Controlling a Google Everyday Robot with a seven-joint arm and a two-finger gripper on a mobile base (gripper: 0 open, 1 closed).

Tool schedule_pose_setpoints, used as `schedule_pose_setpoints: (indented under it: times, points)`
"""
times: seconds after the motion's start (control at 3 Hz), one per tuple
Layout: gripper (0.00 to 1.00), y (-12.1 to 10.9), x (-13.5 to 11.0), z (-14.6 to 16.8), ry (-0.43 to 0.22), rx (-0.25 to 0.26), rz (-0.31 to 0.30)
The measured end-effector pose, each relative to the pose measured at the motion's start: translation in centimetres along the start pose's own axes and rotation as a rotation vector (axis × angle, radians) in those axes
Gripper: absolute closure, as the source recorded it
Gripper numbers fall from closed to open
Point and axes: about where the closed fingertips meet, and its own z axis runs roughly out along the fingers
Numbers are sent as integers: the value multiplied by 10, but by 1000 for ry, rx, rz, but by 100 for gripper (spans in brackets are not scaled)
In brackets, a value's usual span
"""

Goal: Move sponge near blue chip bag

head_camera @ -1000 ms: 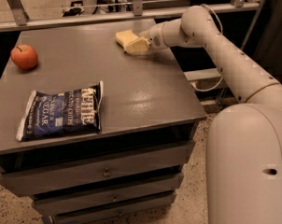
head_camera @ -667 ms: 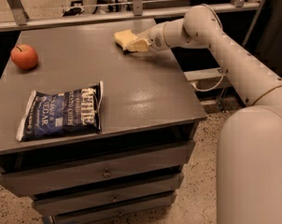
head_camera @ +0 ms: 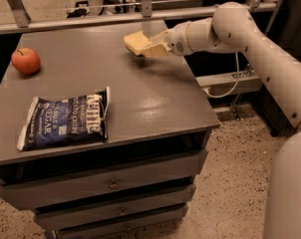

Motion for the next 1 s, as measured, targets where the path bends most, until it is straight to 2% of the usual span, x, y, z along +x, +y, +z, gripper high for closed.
schedule_pose_setpoints:
  times: [0.33, 0.67, 1.0]
  points:
    - [100, 52, 8, -39, 21, -111, -144]
    - [98, 93, 18, -55, 56, -212, -278]
    - [75, 115, 23, -55, 82, -291, -346]
